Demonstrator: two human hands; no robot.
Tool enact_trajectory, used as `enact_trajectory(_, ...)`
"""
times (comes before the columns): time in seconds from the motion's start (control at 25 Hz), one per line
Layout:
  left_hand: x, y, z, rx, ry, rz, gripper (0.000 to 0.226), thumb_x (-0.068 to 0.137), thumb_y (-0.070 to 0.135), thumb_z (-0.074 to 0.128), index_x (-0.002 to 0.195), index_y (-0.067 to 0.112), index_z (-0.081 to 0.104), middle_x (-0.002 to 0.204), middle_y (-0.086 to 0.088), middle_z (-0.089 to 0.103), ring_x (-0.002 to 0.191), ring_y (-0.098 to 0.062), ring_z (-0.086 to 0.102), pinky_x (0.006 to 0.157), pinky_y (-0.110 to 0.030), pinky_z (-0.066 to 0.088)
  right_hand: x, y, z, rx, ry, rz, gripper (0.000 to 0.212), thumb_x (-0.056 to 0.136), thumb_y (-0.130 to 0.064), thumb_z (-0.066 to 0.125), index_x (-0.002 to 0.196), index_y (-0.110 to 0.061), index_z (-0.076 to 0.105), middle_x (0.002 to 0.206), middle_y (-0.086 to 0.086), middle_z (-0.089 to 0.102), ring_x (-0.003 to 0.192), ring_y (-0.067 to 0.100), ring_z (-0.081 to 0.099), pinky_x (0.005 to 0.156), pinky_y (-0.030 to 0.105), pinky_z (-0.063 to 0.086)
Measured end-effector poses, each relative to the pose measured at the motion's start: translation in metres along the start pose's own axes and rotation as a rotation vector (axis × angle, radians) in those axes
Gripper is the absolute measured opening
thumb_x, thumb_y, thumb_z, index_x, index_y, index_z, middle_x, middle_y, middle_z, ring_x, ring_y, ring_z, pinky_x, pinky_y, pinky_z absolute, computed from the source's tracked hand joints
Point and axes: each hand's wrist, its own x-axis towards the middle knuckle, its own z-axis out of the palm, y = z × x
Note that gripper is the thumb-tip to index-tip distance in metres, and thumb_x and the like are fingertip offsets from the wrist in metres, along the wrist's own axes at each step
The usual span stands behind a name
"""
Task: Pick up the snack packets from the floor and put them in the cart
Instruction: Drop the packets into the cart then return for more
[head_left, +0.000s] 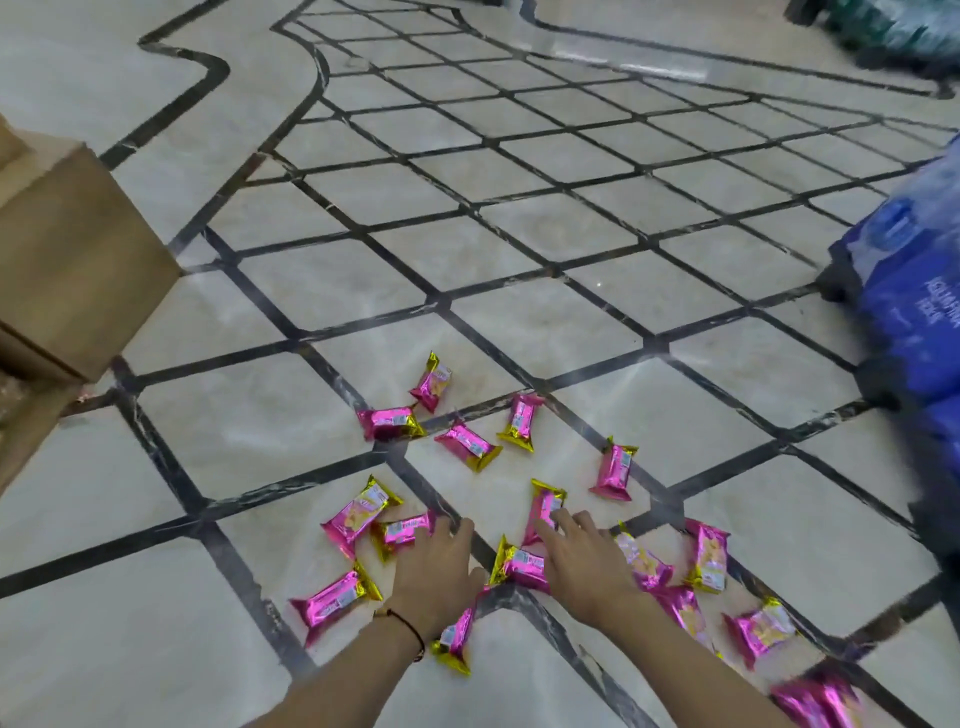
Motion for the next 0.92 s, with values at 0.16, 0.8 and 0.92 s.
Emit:
enact_trajectory(0.16,0.034,-0.018,0.116,0.045,-0.085,-0.030,0.061,0.097,0.055,0.043,0.147,0.023,0.030,0.144,-0.007,0.036,0.123,-0.033,0.044,0.090,-0.043,0.048,0.052,0.002,0.107,0.012,-0.037,-0.004,0.068,0.092,-0.025,0.050,0.154,-0.029,0.022,0.152,0.006,0.034,0.137,0.031,0.031,0.102,0.047,0.039)
enact_trajectory(0.8,0.121,-0.032,0.301,0.100,-0.175,-0.074,0.054,0.100,0.028,0.038,0.150,0.012,0.021,0.162,-0.024,0.001,0.121,-0.039,0.051,0.093,-0.039,0.046,0.167,0.008,0.291,-0.160,-0.097,0.003,0.079,0.069,-0.022,0.079,0.139,-0.031,0.042,0.124,0.020,0.055,0.108,0.043,0.050,0.085,0.052,0.045)
enact_trajectory(0.92,0.118,-0.027,0.294,0.057,-0.184,-0.099,0.054,0.097,0.015,0.042,0.148,0.011,0.025,0.162,-0.023,-0.004,0.115,-0.040,0.056,0.090,-0.040,0.048,0.161,0.008,0.280,-0.154,-0.111,-0.010,0.080,0.064,-0.022,0.083,0.136,-0.030,0.047,0.116,0.019,0.058,0.105,0.042,0.052,0.083,0.052,0.048)
